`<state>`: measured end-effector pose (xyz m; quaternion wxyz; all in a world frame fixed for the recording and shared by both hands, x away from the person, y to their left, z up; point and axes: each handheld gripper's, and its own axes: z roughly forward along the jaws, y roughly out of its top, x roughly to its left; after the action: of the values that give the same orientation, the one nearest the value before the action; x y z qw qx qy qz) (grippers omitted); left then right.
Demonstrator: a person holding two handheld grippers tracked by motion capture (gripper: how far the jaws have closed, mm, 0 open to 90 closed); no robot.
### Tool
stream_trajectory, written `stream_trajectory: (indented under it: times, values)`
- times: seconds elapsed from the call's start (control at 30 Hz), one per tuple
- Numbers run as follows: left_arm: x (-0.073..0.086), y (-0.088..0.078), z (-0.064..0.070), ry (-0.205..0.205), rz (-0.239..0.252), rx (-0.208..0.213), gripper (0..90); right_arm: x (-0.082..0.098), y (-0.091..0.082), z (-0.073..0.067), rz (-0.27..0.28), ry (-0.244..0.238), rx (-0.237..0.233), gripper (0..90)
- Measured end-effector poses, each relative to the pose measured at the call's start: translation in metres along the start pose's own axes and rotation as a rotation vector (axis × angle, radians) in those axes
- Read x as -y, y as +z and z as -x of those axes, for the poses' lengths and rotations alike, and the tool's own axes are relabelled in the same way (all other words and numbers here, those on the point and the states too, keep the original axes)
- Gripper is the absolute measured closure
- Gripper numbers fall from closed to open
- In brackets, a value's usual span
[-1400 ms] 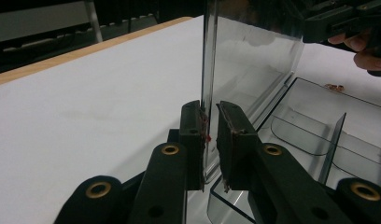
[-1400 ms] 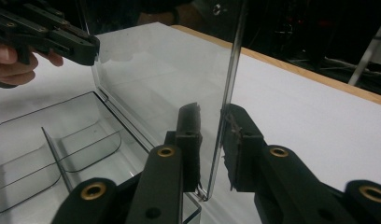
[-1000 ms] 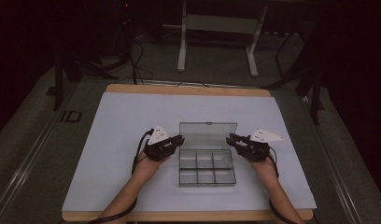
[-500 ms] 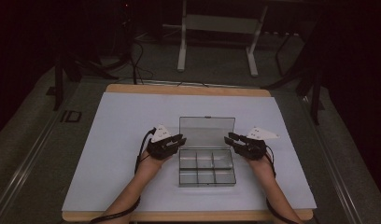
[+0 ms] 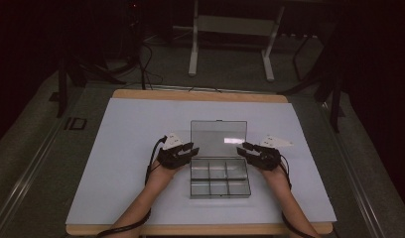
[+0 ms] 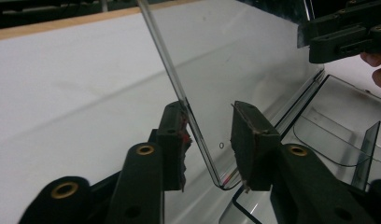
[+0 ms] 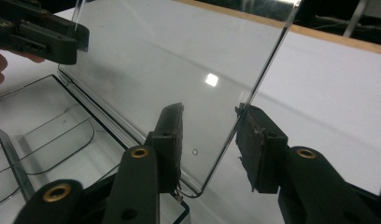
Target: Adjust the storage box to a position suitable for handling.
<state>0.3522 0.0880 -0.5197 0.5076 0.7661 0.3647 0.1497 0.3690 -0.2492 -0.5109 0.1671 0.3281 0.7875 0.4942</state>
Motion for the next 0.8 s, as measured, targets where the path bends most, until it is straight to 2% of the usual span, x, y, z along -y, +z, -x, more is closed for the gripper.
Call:
stream_trajectory:
  times: [0.27,0.57,0.8]
  values:
    - [0.0013,0.0042,-0.0014,-0.035,-0.029,0.014,59.3,0.0004,0.0033,0.0031,-0.032,0.051,-0.011,58.6]
    - [0.0016,0.007,0.0007,-0.059,-0.047,0.004,55.4,-0.0011,0.0057,0.0027,-0.065,0.076,-0.012,55.4]
    - [0.0009,0.0089,0.001,-0.082,-0.065,0.001,51.7,0.0002,0.0068,0.0044,-0.078,0.124,-0.019,54.9]
